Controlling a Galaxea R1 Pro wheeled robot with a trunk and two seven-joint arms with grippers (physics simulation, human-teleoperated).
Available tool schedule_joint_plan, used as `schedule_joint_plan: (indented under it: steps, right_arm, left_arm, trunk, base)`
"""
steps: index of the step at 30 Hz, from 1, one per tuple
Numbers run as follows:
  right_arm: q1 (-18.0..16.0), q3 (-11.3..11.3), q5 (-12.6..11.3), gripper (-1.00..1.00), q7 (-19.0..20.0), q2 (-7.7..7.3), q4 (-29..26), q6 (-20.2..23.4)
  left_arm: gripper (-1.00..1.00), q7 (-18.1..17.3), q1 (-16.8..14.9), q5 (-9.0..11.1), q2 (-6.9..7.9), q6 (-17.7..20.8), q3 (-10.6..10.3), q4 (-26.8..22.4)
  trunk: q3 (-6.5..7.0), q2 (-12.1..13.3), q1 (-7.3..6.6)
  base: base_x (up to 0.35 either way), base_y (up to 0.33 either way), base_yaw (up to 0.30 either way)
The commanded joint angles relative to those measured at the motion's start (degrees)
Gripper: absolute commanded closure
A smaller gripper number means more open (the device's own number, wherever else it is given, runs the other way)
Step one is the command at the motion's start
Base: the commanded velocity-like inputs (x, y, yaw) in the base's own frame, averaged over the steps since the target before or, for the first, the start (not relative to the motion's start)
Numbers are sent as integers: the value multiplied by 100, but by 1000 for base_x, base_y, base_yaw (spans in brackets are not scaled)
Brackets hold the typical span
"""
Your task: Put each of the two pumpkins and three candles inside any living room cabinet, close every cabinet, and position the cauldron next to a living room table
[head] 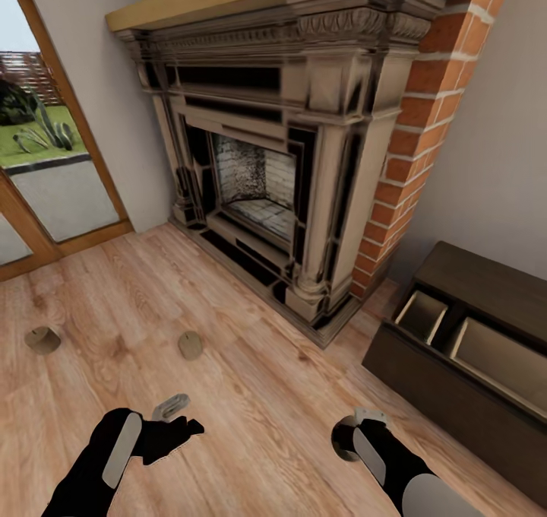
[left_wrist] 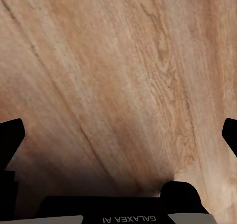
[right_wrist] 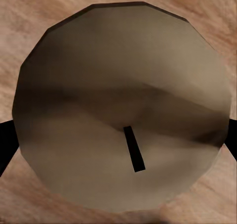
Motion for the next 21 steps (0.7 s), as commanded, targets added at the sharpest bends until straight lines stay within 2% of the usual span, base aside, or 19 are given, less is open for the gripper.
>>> schedule_joint_plan:
  steps: [1,11,21]
  right_arm:
    - [-1,2,3,100,-3,4,-1,6]
    - [-1,3,6,100,-14,11,-4,27]
    - [0,6,0,100,-1,12,-9,39]
  left_arm:
    - [-100,0,0,0,0,0,0,0]
    - [-100,15,0,-8,-8,0,-8,0]
    - [-100,16,1,-9,0,-9,-8,0]
  trunk:
    - [0,0,0]
    - [0,0,0]
    - [0,0,0]
  base:
    - [195,254,81]
    - [196,241,238]
    - [212,116,18]
